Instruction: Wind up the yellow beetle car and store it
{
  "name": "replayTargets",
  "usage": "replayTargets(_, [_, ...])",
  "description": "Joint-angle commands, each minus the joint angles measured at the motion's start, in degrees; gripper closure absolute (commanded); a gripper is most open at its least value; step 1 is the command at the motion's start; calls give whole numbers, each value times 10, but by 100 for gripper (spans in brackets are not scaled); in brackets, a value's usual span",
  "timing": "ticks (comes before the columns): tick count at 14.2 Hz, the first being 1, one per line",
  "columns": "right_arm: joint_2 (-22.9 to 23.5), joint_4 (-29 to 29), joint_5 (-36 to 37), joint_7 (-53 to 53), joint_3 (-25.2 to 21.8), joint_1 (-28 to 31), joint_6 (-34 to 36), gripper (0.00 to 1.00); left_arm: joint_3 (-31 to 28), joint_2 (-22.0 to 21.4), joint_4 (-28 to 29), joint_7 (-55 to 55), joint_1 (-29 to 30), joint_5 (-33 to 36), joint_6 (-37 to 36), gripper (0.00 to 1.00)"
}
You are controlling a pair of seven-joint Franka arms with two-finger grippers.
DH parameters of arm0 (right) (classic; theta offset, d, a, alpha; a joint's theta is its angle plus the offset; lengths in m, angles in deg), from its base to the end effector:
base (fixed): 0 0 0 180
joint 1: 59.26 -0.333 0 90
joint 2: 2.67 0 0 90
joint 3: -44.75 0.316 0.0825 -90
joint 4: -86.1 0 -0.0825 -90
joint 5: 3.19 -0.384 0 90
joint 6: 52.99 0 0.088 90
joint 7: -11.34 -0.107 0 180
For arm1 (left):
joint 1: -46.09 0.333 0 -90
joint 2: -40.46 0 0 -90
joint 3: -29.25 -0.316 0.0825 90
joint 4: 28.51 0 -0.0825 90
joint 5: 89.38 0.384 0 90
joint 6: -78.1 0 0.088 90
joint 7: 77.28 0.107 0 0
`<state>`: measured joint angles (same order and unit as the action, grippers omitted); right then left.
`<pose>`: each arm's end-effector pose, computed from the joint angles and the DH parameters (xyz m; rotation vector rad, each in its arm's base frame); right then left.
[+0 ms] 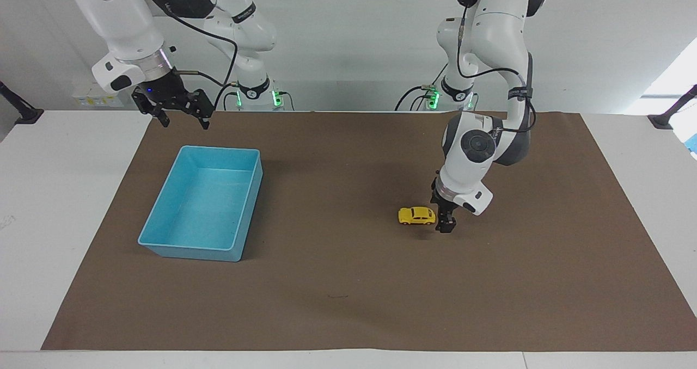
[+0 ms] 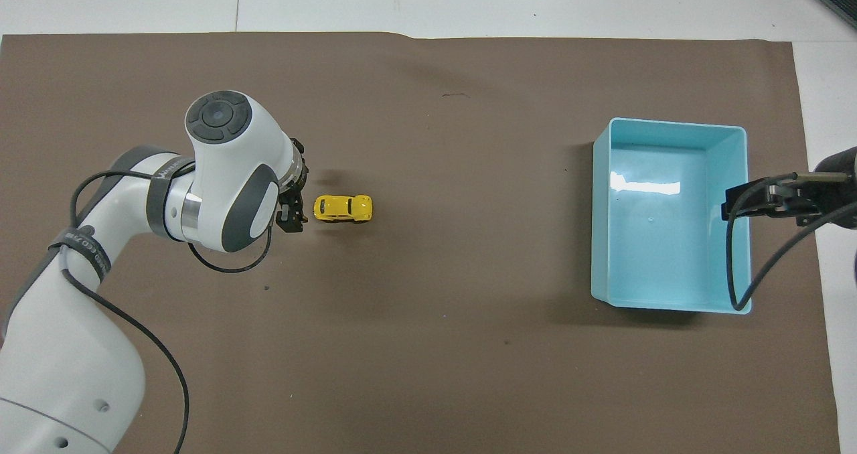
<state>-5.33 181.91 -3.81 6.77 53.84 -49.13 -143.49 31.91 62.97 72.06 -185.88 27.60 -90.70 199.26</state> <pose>0.5388 -0.0067 0.6025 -3.1349 0.1547 0.0736 0.6052 -0.2326 0.3433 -2.2426 -2.1785 0.0749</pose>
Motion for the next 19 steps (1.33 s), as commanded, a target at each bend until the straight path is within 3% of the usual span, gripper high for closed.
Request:
replayTargets(1, [-6, 1, -13, 17, 4, 9, -1, 0, 4, -17, -11, 5, 5, 10, -26, 0])
replayTargets(13, [-6, 1, -13, 16, 4, 9, -1, 0, 3, -17, -26, 11, 21, 12, -10, 0])
replayTargets(19, [-6, 1, -13, 17, 4, 9, -1, 0, 3, -41, -42, 23, 49, 11, -20, 0])
